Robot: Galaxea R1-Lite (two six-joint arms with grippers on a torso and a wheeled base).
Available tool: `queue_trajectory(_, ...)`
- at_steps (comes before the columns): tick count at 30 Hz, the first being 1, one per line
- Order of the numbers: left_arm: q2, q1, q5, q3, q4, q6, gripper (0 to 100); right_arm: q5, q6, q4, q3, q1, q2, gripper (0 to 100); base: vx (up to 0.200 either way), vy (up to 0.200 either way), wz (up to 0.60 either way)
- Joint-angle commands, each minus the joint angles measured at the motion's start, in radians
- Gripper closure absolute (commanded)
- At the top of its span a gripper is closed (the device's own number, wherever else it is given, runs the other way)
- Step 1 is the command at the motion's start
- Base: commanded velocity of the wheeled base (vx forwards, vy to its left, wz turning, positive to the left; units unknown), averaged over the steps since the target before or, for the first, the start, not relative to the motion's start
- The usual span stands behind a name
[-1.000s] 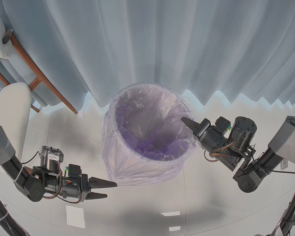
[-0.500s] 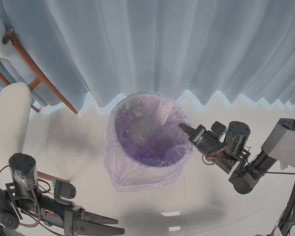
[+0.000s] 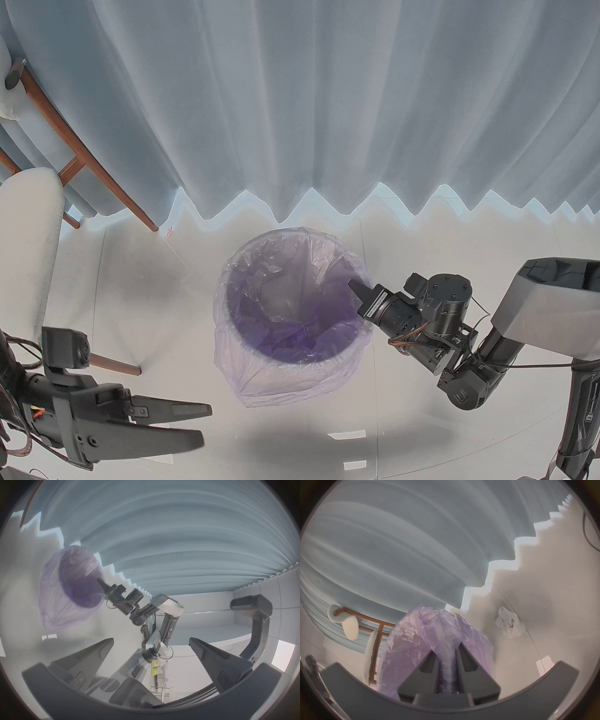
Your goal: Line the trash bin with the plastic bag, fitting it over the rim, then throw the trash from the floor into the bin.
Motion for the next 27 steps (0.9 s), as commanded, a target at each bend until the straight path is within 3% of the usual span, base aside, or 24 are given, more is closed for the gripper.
queue_trajectory(1,-0.023,0.029,0.028,-0.072,-0.006,-0.02,0,-0.042,-0.035,-0.023,-0.027,0.036,0.063,100,0.0,0.0,0.0)
queue_trajectory(7,-0.022,0.158,0.066,-0.188,-0.009,-0.157,0,-0.08,-0.142,-0.064,-0.032,0.07,0.104,100,0.0,0.0,0.0)
queue_trajectory(13,-0.027,0.16,0.063,-0.174,-0.009,-0.153,0,-0.139,-0.222,-0.176,-0.119,0.07,0.275,100,0.0,0.0,0.0)
queue_trajectory(25,-0.03,0.153,0.058,-0.155,-0.009,-0.152,0,-0.142,-0.186,-0.179,-0.203,0.099,0.342,100,0.0,0.0,0.0)
queue_trajectory(26,-0.03,0.153,0.057,-0.155,-0.009,-0.152,0,-0.142,-0.185,-0.179,-0.205,0.099,0.344,0,0.0,0.0,0.0)
queue_trajectory(27,-0.028,0.153,0.057,-0.155,-0.009,-0.152,0,-0.142,-0.18,-0.179,-0.208,0.104,0.345,0,0.0,0.0,0.0)
